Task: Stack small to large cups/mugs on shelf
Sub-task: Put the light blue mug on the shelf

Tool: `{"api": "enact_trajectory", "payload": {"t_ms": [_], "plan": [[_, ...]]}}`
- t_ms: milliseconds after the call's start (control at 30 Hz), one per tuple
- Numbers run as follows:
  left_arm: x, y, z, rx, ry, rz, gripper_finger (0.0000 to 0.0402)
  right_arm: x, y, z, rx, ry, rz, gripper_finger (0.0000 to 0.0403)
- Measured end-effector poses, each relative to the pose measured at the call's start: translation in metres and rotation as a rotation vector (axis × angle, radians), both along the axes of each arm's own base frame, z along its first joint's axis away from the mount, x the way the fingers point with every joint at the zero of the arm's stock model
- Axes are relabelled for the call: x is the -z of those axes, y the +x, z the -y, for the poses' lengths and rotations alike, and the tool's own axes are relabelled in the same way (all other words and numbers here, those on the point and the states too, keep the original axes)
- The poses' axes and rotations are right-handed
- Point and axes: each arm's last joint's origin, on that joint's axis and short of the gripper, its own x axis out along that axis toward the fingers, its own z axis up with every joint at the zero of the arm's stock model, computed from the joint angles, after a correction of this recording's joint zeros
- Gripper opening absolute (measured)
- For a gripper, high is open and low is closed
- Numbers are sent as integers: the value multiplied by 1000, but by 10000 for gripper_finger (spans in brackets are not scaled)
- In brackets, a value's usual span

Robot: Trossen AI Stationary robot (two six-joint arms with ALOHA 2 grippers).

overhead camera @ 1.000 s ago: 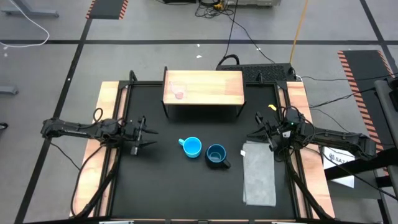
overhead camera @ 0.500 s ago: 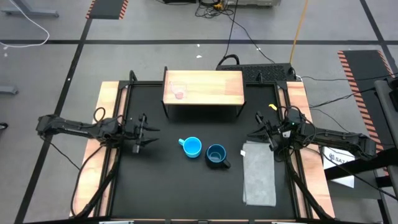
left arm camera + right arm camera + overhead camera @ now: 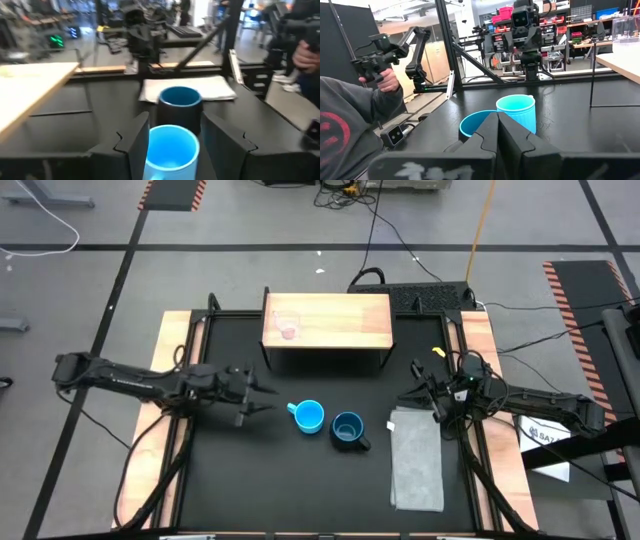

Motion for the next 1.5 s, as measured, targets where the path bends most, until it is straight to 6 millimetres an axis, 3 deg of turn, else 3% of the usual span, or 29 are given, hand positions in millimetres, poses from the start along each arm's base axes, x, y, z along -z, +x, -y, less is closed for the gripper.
{"api": "enact_trajectory", "payload": {"t_ms": [433,900,1100,1267,1500], "plan": [[-7,60,5,94,29,-184,179,1,0,0,0,5,-12,0],[-41,71,7,208,54,-429,179,4,0,0,-1,16,-39,0],[-34,75,7,235,59,-471,179,4,0,0,0,16,-39,0],[-16,92,0,211,64,-492,179,3,0,0,0,14,-35,0],[-14,107,-11,214,71,-571,179,3,0,0,0,15,-35,0]]}}
